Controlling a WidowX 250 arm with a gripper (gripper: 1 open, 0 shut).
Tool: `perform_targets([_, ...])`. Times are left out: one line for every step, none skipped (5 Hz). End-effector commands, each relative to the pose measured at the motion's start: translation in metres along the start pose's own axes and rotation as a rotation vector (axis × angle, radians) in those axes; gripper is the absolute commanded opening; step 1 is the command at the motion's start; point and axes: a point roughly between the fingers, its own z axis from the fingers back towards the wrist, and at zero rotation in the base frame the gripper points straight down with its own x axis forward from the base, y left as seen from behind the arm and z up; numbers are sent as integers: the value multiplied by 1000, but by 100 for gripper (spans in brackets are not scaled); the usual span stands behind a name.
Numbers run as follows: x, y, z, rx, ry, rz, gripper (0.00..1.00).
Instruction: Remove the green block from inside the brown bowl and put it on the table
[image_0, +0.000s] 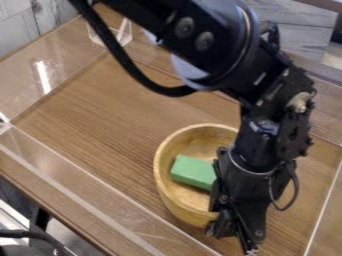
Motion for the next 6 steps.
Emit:
perform_targets([4,4,9,-10,-29,23,0])
perform_targets([4,4,10,-23,-29,28,0])
perform_targets([4,4,10,-35,-30,33,0])
perform_targets([5,4,10,-45,-32,37,0])
perform_targets([5,5,9,-55,-36,43,0])
perform_targets([5,6,9,-64,-40,49,0])
